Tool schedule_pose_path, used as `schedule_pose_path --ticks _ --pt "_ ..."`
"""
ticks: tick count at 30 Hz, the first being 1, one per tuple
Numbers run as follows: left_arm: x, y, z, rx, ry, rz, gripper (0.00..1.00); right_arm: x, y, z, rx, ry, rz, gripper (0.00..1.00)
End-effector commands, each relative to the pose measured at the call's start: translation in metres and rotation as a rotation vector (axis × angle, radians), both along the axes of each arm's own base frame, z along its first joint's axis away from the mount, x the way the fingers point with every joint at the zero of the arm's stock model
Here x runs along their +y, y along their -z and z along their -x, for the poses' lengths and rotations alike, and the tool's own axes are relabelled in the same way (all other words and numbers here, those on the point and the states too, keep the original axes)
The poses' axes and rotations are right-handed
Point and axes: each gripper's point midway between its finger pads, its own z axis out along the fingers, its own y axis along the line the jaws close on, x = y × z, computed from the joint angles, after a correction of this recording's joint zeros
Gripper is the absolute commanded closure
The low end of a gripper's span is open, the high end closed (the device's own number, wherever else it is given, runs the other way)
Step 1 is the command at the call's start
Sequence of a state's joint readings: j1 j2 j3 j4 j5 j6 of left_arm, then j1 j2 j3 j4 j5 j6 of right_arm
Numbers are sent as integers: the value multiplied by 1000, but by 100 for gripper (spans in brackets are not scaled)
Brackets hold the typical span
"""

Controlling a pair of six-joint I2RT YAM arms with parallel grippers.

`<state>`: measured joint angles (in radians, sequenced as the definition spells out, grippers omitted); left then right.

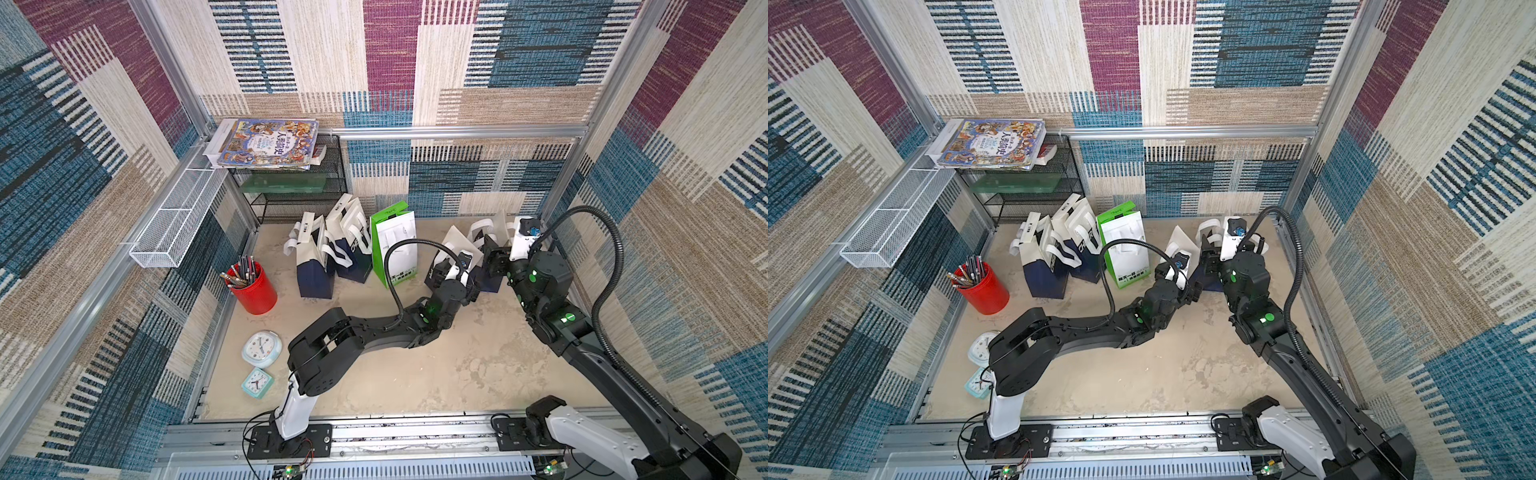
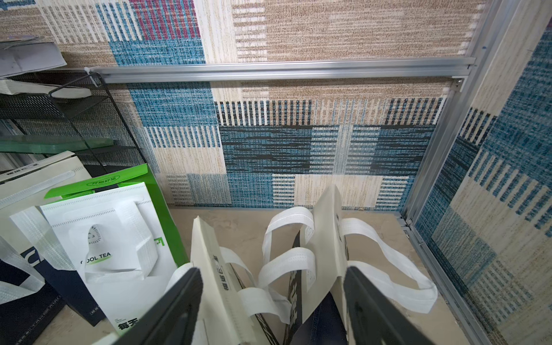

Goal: Open the takeout bag
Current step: Adjust the takeout bag at the center of the board.

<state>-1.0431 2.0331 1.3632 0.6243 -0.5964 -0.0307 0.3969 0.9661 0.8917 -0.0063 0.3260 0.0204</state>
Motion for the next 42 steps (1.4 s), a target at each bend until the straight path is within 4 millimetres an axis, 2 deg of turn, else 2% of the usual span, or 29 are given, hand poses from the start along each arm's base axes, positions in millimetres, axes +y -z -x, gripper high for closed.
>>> schedule_pose_path --ticks 1,5,8,15,18,26,30,34,37,42 --pt "14 16 -17 27 -69 -56 18 -3 -7 2 -25 14 -23 22" --pt "37 38 -33 113 -104 -53 23 1 -3 4 -27 -14 -40 22" --pt "57 45 -38 131 -122 -63 27 4 5 1 -8 -23 -43 22" --pt "90 59 -48 179 -128 -89 26 9 14 -8 20 -28 -52 22" --pt "104 60 -49 178 -144 -84 26 10 15 -10 24 -29 -50 21" --pt "143 46 -51 175 -200 -54 23 12 17 -18 47 -19 -19 21" --pt "134 36 -30 160 -55 -7 21 12 16 -22 47 -16 -2 21" --pt "119 17 8 124 162 122 24 13 14 -25 47 -11 3 21" --pt "112 7 28 126 232 177 24 13 14 -26 44 -14 0 21" --pt "78 -16 53 109 316 229 24 14 15 -27 44 -14 -6 21"
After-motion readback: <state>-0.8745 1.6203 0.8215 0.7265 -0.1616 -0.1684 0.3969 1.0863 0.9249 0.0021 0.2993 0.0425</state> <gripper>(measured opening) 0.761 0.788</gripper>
